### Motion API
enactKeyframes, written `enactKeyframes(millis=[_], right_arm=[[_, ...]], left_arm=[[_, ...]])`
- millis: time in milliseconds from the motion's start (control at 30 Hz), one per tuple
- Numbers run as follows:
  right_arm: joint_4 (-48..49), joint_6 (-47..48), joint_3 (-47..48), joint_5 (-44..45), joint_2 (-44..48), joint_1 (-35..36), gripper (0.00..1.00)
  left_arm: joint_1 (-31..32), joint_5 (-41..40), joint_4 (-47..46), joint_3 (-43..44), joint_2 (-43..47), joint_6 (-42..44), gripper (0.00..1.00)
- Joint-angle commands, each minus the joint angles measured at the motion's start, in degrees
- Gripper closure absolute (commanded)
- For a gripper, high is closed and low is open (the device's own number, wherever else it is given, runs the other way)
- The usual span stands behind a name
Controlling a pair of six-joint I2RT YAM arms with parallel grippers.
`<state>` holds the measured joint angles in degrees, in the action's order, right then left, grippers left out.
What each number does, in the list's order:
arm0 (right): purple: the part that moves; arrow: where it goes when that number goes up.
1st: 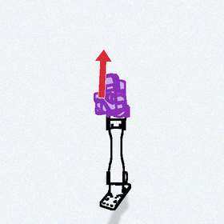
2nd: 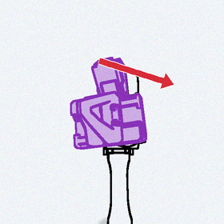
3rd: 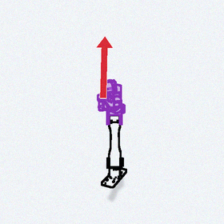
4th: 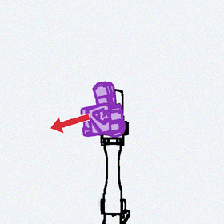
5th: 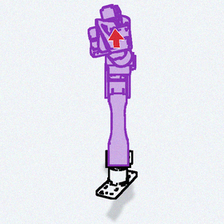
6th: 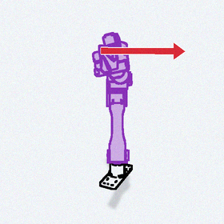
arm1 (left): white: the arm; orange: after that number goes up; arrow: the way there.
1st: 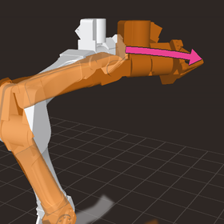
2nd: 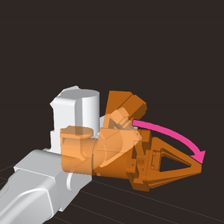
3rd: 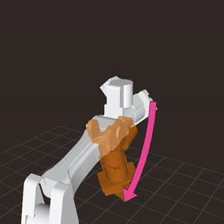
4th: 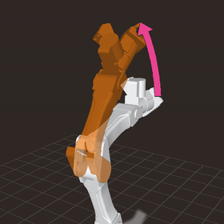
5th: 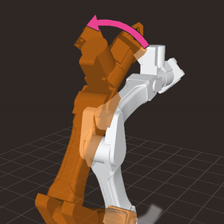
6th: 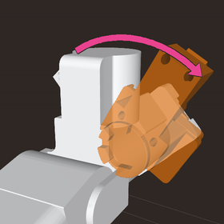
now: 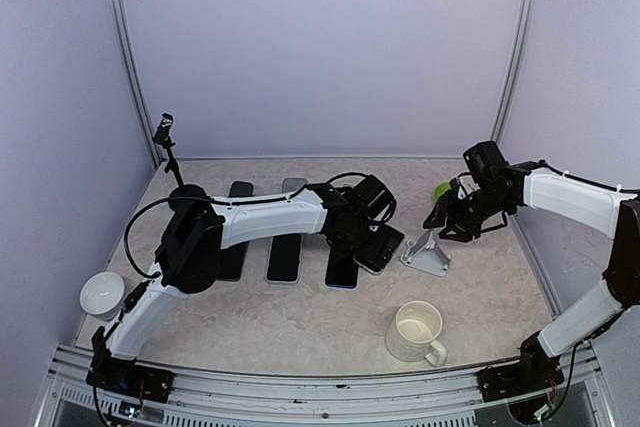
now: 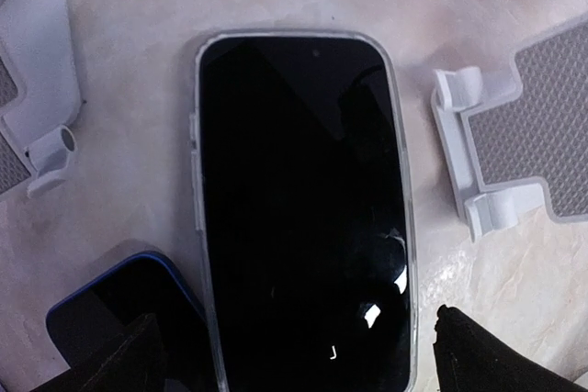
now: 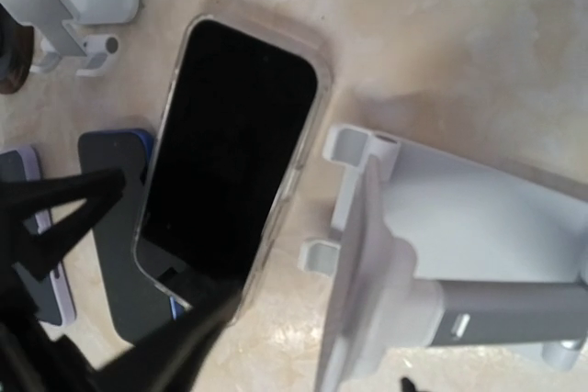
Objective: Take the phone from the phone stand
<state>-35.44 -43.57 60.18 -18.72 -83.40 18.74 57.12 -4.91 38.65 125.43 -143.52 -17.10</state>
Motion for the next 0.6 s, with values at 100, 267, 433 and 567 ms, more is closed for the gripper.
enactKeyframes(millis=[100,267,433,567], right_arm=[[-0.7,0.7,0.9,0.4,-0.2,0.6,0.49],[-0.7,0.7,0.6,0.1,-0.2,0.5,0.49],[-0.7,0.8,0.5,0.1,0.0,0.5,0.49],[-0.7,0.8,0.4,0.0,0.0,0.6,0.49]], left_arm=[[1.4,-2.7,2.7,4.3,-3.8,2.9,0.01],[2.6,-4.2,3.3,5.8,-6.1,4.6,0.01],[3.1,-4.9,3.4,6.1,-7.5,5.9,0.02],[3.6,-5.3,4.0,6.5,-8.7,7.4,0.03]])
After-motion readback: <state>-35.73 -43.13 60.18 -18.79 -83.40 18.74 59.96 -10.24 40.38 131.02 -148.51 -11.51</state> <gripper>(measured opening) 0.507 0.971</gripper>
